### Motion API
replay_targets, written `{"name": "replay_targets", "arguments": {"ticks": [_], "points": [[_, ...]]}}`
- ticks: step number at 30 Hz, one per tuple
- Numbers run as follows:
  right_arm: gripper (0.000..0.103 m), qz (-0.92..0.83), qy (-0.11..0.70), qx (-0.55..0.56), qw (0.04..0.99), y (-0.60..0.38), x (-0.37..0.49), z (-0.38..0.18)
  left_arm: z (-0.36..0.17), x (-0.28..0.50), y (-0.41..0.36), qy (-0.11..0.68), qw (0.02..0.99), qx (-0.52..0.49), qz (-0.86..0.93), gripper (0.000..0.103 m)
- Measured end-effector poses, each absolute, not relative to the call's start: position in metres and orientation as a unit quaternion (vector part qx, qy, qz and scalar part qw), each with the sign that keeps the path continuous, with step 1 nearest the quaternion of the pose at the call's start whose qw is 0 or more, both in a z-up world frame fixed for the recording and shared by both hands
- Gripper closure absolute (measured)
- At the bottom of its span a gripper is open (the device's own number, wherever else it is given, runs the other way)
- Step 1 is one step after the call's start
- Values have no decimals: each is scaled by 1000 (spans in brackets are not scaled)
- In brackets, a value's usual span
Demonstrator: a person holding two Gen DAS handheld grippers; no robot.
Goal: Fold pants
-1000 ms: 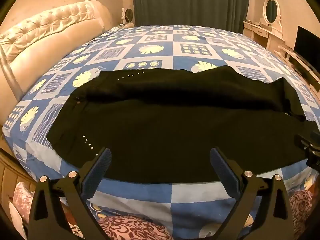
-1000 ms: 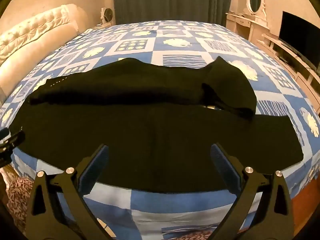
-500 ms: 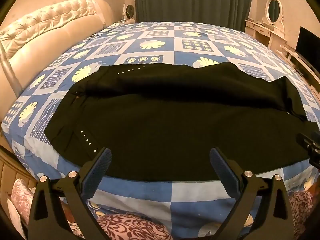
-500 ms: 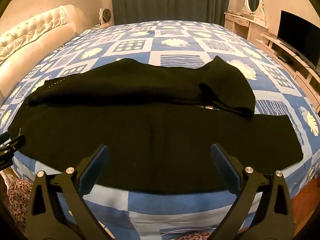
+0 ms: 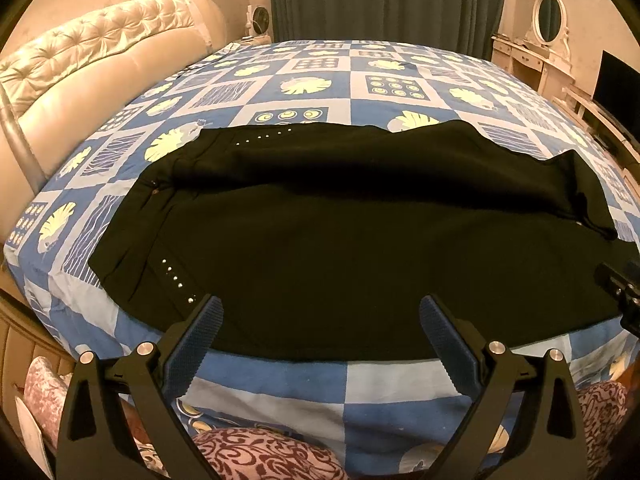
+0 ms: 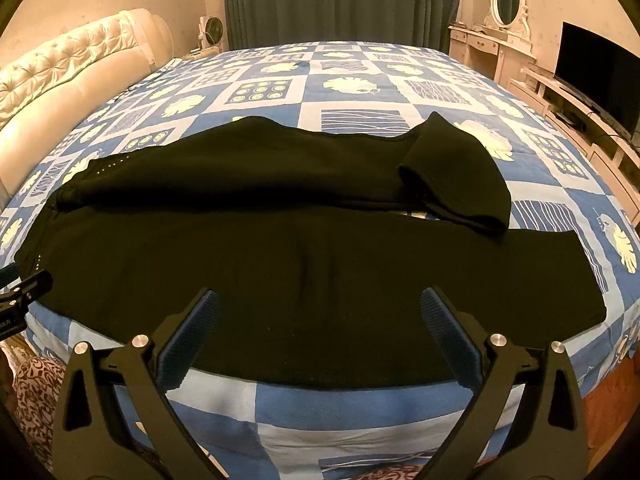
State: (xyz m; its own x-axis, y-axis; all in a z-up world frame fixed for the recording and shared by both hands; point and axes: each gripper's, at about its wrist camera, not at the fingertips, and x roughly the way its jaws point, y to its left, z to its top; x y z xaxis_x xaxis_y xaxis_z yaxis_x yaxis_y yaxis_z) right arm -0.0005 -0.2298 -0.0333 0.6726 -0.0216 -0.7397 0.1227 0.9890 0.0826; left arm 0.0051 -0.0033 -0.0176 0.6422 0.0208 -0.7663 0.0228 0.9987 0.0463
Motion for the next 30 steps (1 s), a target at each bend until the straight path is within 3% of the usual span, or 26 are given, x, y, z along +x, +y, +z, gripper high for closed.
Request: {"name": "replay_targets", "arguments": {"ticks": [30], "points": [[2,-39,400,65,914,-230,-1,-33,-20,4,0,422,906,22,-1,5]]}}
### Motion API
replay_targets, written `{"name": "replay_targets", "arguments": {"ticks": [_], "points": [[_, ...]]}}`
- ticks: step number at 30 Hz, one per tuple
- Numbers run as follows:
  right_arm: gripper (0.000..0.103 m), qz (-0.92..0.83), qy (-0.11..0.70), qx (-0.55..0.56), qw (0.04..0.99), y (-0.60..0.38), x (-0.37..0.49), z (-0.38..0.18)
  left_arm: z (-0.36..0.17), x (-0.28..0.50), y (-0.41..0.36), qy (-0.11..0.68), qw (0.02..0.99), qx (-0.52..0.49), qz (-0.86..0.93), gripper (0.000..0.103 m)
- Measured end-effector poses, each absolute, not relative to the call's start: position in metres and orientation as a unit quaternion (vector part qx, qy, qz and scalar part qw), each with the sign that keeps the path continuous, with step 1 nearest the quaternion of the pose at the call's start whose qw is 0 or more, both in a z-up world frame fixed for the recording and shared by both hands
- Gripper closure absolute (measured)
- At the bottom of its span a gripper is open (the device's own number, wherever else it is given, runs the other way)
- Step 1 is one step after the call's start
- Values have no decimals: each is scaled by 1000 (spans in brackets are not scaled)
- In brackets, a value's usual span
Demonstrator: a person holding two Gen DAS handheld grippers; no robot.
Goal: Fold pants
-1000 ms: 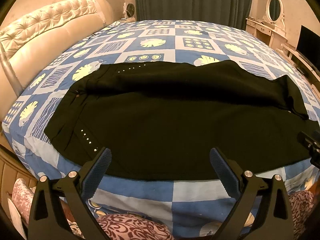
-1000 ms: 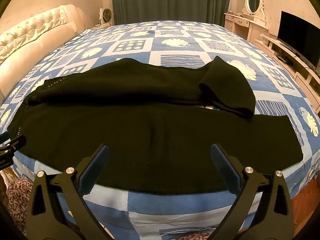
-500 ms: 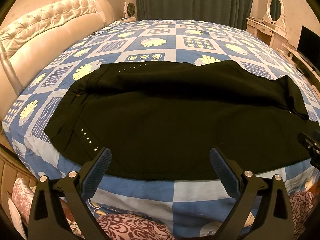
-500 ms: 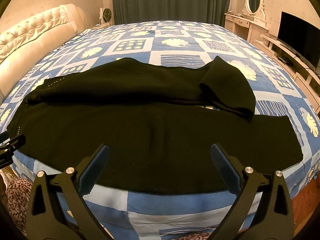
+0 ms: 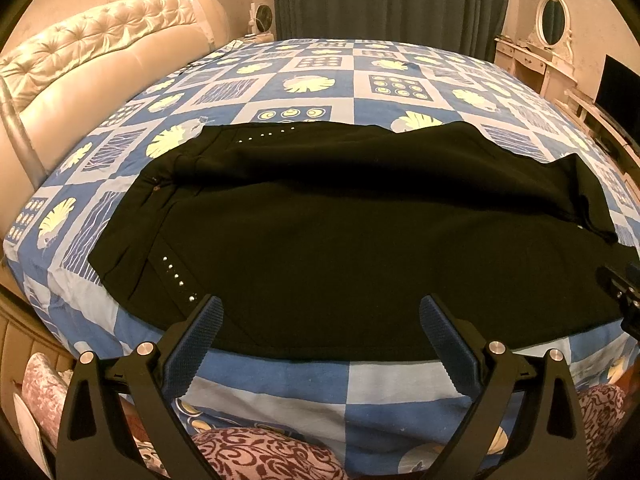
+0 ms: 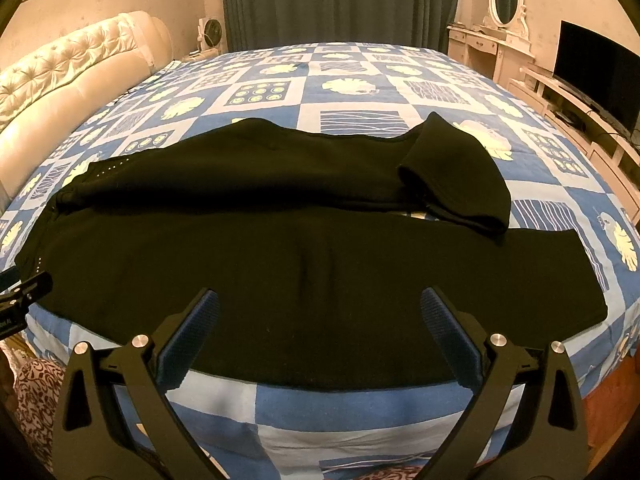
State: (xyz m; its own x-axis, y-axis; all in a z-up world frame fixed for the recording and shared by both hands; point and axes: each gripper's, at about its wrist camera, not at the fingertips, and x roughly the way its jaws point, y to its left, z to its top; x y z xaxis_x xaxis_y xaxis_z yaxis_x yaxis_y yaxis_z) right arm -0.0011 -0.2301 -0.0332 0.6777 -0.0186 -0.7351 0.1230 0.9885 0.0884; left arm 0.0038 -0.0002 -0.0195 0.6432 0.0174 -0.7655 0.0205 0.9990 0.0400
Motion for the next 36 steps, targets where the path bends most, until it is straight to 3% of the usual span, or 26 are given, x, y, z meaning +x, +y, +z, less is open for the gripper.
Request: {"name": "replay_targets", "arguments": {"ticks": [31,36], "points": [[2,-28,409,65,910,-224,-1,-40,-20,6,2,424,905,16,-4,5],[2,-5,419,84,904,-228,0,-37,-11,11,15,436,898,-22,-47,5]]}}
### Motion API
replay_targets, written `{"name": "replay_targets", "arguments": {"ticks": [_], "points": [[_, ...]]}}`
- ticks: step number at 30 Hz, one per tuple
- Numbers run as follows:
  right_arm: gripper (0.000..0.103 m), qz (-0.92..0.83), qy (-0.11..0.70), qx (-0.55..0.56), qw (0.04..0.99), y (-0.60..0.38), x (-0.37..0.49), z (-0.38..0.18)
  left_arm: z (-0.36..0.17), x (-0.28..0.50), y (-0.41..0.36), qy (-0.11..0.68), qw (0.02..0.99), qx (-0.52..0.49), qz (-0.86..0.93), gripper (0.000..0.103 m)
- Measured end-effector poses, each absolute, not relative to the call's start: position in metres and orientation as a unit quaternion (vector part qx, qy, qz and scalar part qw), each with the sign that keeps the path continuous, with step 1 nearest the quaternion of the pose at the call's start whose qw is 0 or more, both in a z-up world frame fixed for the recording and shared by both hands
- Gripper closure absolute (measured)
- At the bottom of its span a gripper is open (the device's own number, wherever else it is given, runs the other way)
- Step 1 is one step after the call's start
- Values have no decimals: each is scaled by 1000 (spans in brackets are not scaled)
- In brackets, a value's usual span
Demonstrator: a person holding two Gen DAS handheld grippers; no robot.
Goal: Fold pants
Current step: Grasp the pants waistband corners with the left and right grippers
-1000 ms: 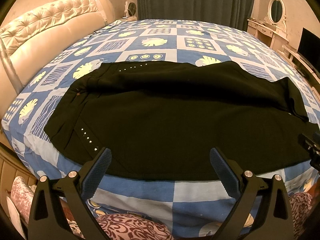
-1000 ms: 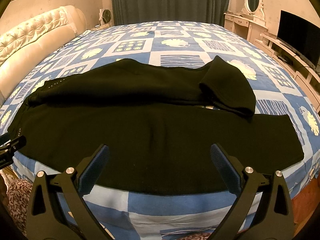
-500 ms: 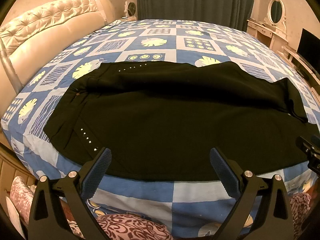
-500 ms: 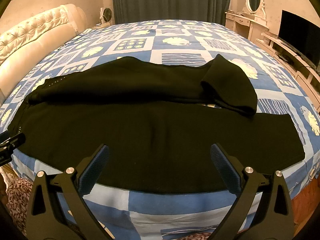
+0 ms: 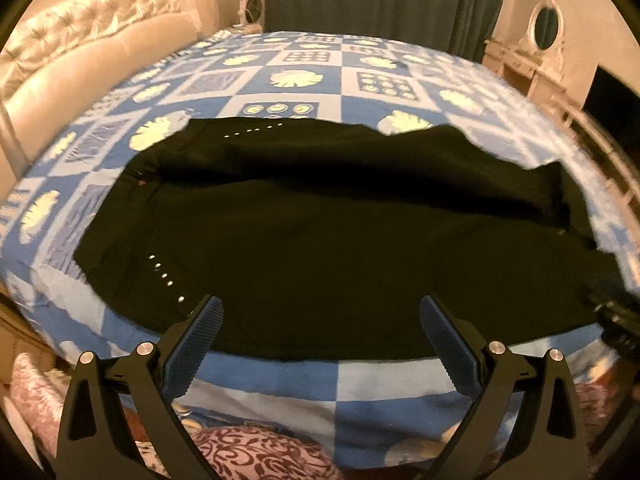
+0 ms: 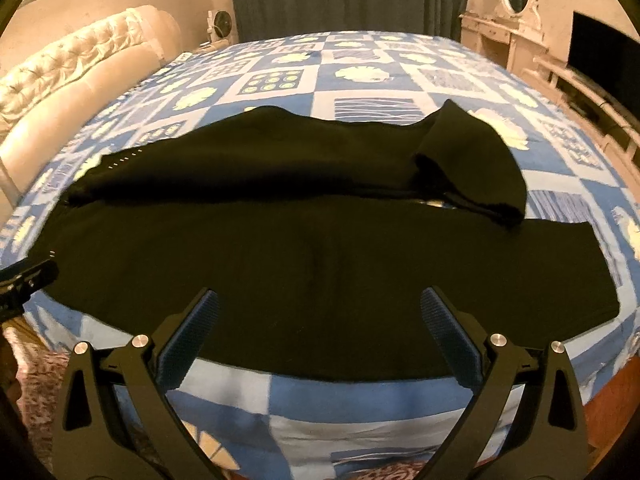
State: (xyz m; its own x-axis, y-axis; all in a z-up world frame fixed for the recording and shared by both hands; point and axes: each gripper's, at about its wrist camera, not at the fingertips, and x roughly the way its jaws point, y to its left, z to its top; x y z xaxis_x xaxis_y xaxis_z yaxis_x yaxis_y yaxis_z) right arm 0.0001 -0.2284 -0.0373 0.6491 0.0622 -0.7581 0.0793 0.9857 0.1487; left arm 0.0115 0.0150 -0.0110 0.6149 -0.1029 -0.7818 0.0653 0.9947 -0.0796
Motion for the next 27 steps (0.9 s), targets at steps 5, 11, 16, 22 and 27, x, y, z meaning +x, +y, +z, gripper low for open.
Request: {"name": "replay_targets", "arguments": {"ticks": [5,11,16,22,27], "points": [[2,52,401,92,910,-229,11,-15,6,37,53,434,898,-36,-67,5],[2,105,262,130,951,-247,45,51,21,106,137,409,911,-18,-53,5],[2,132,414,252,864,-275,149,2,7,190,216,448,888,-73,-73,5],[2,136,415,217,873,-268,210,-14,-55,287,275,515,838,-143,-113,5],[2,159,427,188,870,-255,234,-25,-75,324,264,527,805,-162,-218,5]]}}
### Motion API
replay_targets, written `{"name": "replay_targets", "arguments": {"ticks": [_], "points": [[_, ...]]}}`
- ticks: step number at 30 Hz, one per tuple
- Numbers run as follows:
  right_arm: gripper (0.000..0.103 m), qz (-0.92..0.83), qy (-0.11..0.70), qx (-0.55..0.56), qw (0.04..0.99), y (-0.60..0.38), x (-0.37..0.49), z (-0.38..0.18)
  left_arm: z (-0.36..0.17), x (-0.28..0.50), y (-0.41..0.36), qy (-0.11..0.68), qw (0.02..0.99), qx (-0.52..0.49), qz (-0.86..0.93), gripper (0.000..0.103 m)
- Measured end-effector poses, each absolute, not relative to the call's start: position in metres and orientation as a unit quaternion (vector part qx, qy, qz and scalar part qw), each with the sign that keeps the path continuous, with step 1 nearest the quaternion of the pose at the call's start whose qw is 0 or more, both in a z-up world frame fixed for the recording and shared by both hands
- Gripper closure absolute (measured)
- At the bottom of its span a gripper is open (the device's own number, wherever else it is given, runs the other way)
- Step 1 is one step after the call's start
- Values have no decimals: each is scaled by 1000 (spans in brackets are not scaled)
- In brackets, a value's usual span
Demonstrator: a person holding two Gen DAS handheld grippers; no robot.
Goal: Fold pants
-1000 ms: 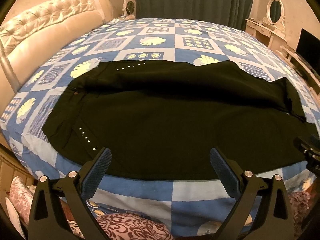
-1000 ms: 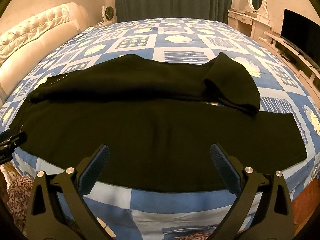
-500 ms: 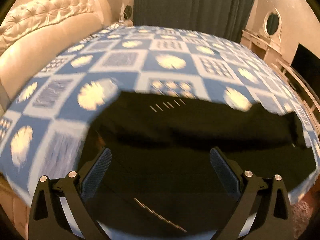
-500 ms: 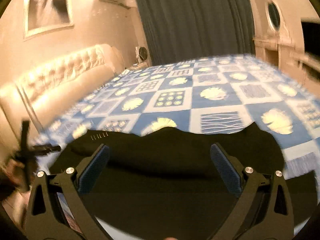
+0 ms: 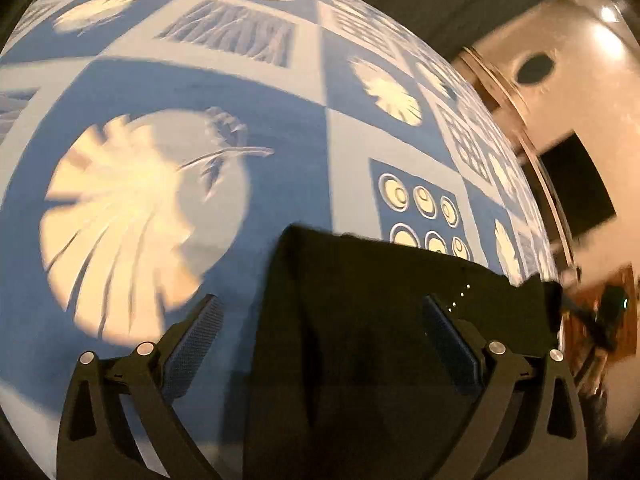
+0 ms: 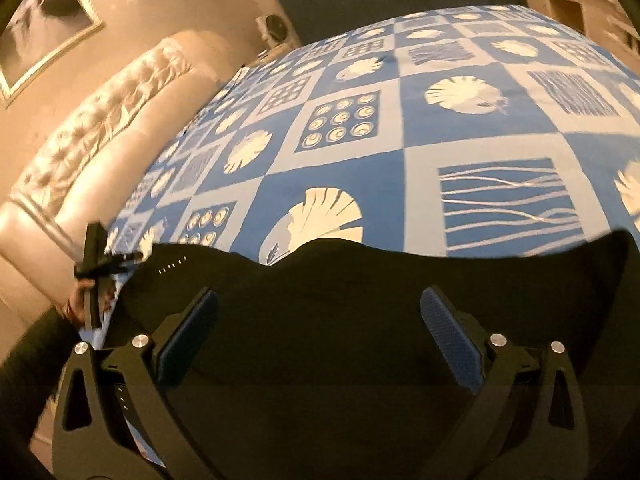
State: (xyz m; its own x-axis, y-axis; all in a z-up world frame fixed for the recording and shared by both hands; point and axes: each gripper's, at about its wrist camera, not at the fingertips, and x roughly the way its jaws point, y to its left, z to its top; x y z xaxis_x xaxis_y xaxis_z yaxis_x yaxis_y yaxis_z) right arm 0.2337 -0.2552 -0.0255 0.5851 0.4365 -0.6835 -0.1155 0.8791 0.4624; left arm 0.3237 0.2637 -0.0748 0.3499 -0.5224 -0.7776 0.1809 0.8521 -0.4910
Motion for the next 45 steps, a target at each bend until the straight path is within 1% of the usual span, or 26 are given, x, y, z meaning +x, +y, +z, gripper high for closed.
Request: {"name": "replay_targets", "arguments": {"ticks": [1,4,6,7,8,9,10,11,14,18,21,23,24,25,28,29,30,31,32,34,36,39,43,45], "points": [[2,166,430,179,869,-250,238,-28,-74,326,261,523,805,-156,-232,5],[2,187,432,166,866,-241,245,-29,-72,333,259,516,785,-190,-285,5],[2,204,431,159,865,-234,250,-28,-75,335,256,523,778,-190,-292,6],[2,215,430,155,863,-230,255,-27,-76,333,253,526,777,-180,-294,6],[2,224,429,152,862,-227,259,-26,-76,332,253,523,780,-172,-295,9],[2,236,427,151,860,-224,263,-24,-76,331,252,522,782,-166,-298,33],[2,251,427,146,856,-219,270,-22,-77,330,253,525,783,-158,-293,71],[2,259,428,139,855,-215,276,-20,-82,334,254,533,785,-152,-278,74],[2,303,438,126,837,-203,302,-17,-85,334,256,535,784,-155,-273,74],[2,334,492,102,797,-183,345,-31,-84,339,249,543,786,-141,-261,75],[3,343,547,74,760,-170,369,-52,-83,341,246,553,785,-126,-249,75],[15,350,579,54,734,-157,377,-65,-83,342,239,555,789,-109,-240,75],[34,357,591,39,723,-149,377,-71,-83,343,239,557,790,-110,-233,74],[50,362,603,23,711,-141,377,-77,-83,345,239,559,790,-116,-224,73],[50,353,619,-33,701,-120,371,-90,-84,347,239,561,791,-128,-209,72],[54,351,617,-45,703,-117,369,-90,-84,347,239,561,792,-128,-206,72],[91,347,616,-54,705,-115,367,-88,-82,346,238,560,793,-126,-203,74],[96,356,619,-43,699,-115,365,-86,-81,345,237,558,795,-124,-201,75],[96,354,616,-43,702,-116,362,-82,-79,344,235,555,799,-118,-198,76],[96,344,604,-62,716,-114,350,-73,-74,340,233,542,807,-120,-204,83],[96,337,583,-56,737,-117,340,-58,-63,331,238,515,817,-140,-220,83],[96,328,531,-48,780,-123,314,-22,-45,314,250,474,830,-168,-241,83],[96,322,451,-78,829,-122,244,24,-20,278,273,420,839,-209,-277,82],[96,323,427,-82,841,-120,210,32,-13,253,281,400,839,-223,-294,81]]}}
